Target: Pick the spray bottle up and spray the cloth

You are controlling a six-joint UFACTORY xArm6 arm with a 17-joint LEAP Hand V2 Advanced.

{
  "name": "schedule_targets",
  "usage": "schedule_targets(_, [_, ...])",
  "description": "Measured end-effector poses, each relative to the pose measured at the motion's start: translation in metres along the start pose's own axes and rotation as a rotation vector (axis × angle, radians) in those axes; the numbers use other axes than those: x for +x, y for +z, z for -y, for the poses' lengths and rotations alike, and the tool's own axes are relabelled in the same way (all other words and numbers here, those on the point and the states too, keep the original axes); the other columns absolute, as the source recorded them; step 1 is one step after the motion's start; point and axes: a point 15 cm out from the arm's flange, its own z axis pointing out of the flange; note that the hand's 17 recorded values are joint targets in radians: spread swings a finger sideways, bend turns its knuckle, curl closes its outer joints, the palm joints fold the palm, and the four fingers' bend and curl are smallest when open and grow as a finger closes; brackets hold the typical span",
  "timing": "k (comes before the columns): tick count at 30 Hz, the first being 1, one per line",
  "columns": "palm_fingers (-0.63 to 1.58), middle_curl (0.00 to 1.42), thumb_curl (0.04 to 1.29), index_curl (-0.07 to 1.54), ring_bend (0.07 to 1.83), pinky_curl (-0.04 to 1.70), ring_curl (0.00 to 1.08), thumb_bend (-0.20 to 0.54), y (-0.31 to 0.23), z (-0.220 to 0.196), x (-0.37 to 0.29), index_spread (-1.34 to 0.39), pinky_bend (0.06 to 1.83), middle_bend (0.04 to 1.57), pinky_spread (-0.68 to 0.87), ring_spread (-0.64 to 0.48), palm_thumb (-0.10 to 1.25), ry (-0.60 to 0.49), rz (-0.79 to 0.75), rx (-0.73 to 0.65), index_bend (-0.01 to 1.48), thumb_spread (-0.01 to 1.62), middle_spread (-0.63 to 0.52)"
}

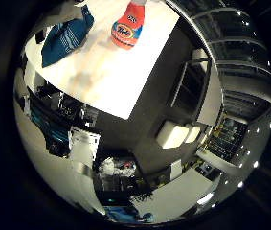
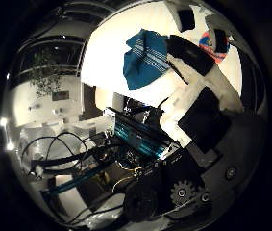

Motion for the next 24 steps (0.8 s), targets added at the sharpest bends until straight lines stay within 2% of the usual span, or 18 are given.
schedule_targets(7, [0.78,0.59,0.39,0.55,1.05,0.00,0.42,-0.013,-0.006,-0.005,-0.001,-0.43,1.20,0.64,-0.24,-0.17,0.97,-0.003,-0.003,0.008,0.19,1.31,-0.14])
schedule_targets(15, [0.76,0.60,0.36,0.54,1.06,0.00,0.42,-0.029,-0.011,-0.022,0.042,-0.42,1.21,0.64,-0.25,-0.17,0.80,0.068,-0.041,0.005,0.18,1.26,-0.14])
schedule_targets(17, [0.60,0.60,0.33,0.53,1.05,0.00,0.43,-0.049,-0.012,-0.028,0.056,-0.42,1.23,0.62,-0.23,-0.17,0.68,0.082,-0.039,0.008,0.17,1.24,-0.13])
schedule_targets(19, [0.43,0.58,0.30,0.49,1.02,-0.01,0.42,-0.039,-0.012,-0.035,0.069,-0.40,1.23,0.59,-0.16,-0.14,0.58,0.085,-0.033,0.013,0.17,1.21,-0.12])
schedule_targets(24, [0.30,0.54,0.27,0.45,0.95,-0.01,0.38,-0.030,-0.011,-0.054,0.105,-0.38,1.17,0.55,0.01,-0.09,0.45,0.142,-0.009,0.033,0.19,1.16,-0.10])
